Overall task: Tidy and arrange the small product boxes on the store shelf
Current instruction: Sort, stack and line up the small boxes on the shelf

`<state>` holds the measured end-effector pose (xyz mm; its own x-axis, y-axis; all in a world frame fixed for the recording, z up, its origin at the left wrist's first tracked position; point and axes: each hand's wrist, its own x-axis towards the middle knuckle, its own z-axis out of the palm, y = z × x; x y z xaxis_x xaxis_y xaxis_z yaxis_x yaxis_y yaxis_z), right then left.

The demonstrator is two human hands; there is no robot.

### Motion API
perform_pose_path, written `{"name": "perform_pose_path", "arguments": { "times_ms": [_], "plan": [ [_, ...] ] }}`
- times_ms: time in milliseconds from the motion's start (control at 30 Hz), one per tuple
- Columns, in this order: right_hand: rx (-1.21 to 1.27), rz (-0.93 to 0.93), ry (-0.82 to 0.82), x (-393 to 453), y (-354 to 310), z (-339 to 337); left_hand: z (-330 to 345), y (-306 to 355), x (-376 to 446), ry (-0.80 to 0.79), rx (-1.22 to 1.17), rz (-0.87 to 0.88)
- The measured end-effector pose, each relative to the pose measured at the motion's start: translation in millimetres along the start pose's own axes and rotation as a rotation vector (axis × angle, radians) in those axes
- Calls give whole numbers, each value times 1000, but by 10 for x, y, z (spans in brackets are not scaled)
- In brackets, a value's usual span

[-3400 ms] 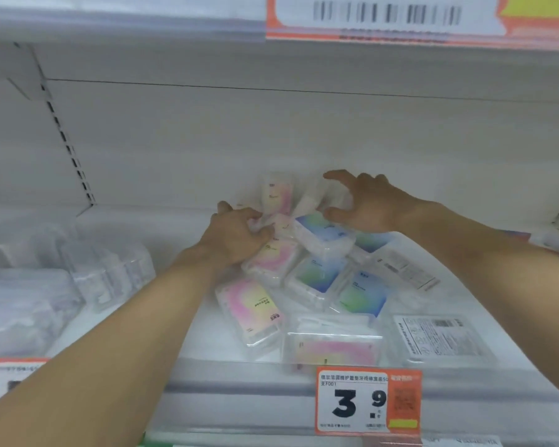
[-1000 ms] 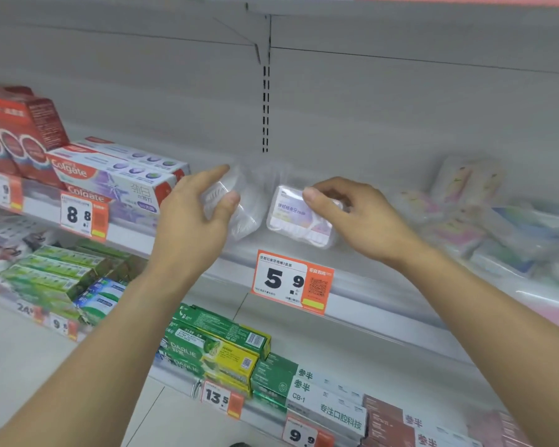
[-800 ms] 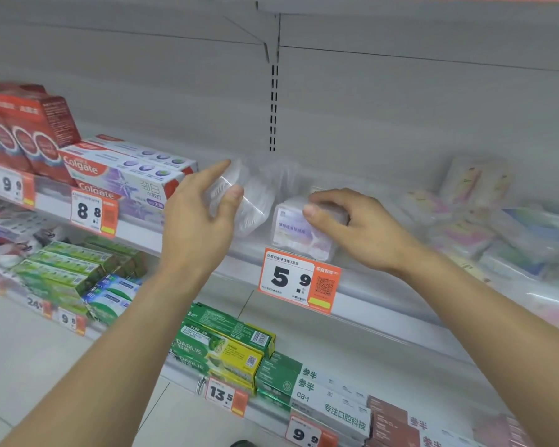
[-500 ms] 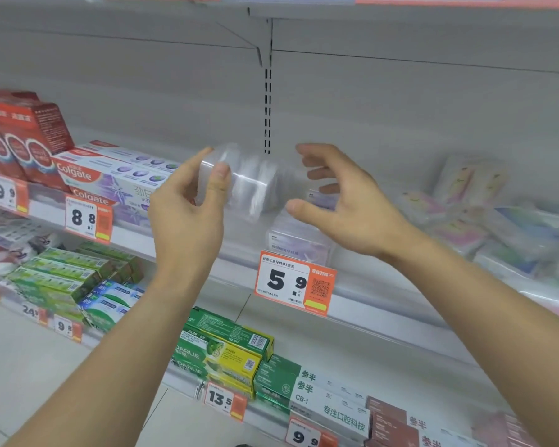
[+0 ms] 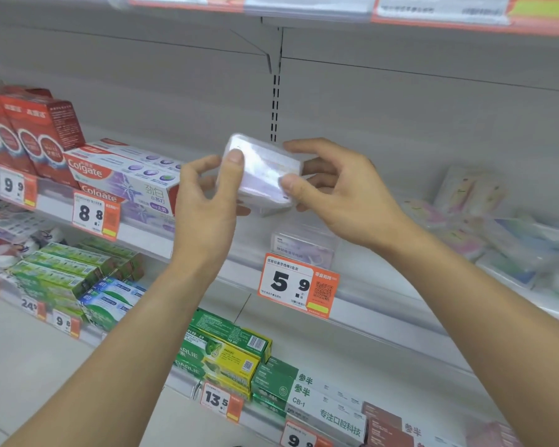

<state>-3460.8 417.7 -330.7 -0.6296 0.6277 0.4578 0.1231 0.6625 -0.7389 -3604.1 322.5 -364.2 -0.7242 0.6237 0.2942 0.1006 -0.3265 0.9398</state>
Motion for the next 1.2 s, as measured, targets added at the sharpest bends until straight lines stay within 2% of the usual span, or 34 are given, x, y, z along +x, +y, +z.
{"name": "perform_pose_path", "arguments": {
  "times_ms": [100, 167, 233, 467, 533, 600, 700, 800, 833, 933, 1000, 1100, 1200],
  "plan": [
    [62, 55, -11, -46, -19, -4, -40, 23, 36, 22, -243, -129],
    [65, 130, -8, -42, -48, 35, -58, 48, 45, -20, -393, -174],
    [180, 200, -40, -15, -88, 86, -55, 75, 32, -81, -398, -197],
    [184, -9, 7, 175, -180, 98, -182, -33, -41, -203, 261, -12],
    [80, -58, -51, 245, -220, 119, -258, -104, -23, -260, 570, 106],
    [-90, -128, -180, 294, -271, 165, -309, -210, 6, -369, 917, 213],
    [-505, -171, -363, 332, -275, 297, -354, -334, 33, -506, 1135, 210],
    [-653, -148, -408, 339, -191, 428, -444, -380, 78, -589, 1037, 237],
    [-648, -128, -398, 341, -164, 445, -473, -381, 100, -531, 991, 255],
    [-619, -79, -321, 371, -87, 441, -477, -350, 140, -196, 1043, 347],
    [-606, -71, -258, 384, -63, 403, -434, -341, 117, -96, 1013, 356],
    [-512, -47, -257, 384, -55, 325, -393, -320, 64, -166, 905, 404],
    [-337, 22, -319, 337, -37, 284, -400, -326, 78, -373, 882, 444]
  ]
}}
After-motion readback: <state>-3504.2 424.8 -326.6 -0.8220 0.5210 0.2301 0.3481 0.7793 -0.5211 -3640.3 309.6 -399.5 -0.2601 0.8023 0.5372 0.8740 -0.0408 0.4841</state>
